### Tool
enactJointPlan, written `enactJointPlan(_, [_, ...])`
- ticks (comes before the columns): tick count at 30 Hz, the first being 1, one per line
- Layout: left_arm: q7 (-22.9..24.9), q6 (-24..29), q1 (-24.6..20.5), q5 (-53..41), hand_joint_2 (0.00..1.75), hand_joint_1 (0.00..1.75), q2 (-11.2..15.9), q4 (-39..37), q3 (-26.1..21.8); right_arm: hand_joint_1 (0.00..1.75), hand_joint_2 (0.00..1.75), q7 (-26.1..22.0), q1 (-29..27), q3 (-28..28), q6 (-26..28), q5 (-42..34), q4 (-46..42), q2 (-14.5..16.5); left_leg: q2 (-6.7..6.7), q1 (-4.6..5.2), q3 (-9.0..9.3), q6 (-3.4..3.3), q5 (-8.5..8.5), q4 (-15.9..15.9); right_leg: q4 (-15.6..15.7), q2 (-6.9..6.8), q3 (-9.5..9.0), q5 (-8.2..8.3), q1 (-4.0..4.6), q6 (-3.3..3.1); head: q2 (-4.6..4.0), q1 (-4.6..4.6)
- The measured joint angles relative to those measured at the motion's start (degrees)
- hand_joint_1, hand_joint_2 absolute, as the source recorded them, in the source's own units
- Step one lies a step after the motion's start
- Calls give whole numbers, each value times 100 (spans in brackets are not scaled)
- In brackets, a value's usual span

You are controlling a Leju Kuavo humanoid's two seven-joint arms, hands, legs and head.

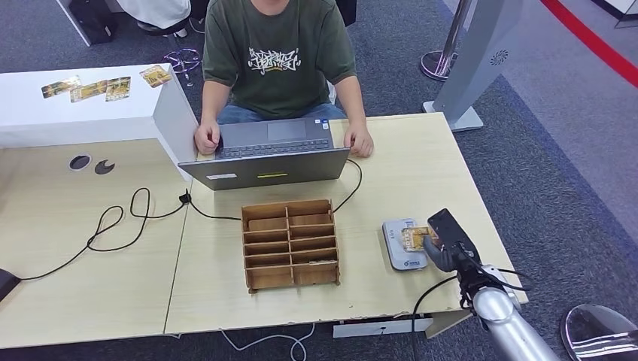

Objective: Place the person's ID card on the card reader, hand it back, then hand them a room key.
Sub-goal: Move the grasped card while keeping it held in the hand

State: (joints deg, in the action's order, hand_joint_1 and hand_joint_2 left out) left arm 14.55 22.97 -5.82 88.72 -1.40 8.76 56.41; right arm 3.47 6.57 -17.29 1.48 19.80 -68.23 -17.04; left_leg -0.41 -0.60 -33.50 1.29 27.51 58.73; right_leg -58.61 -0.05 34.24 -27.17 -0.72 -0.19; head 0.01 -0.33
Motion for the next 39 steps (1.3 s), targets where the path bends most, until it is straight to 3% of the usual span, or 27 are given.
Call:
enactJointPlan(13, [7, 2, -8, -79, 0, 0, 0, 0, 0, 175, 175, -24, 477, -271, -71, -14, 737, 132, 5, 0, 6, 0, 0, 0, 0, 5, -3, 1, 0, -1, 1, 1])
enactJointPlan(39, [18, -4, -8, -73, 0, 0, 0, 0, 0, 175, 175, -100, 803, -343, 115, -25, 1203, 252, 7, 0, 28, 0, 0, 0, 1, 6, -25, 1, 0, 0, 1, 0])
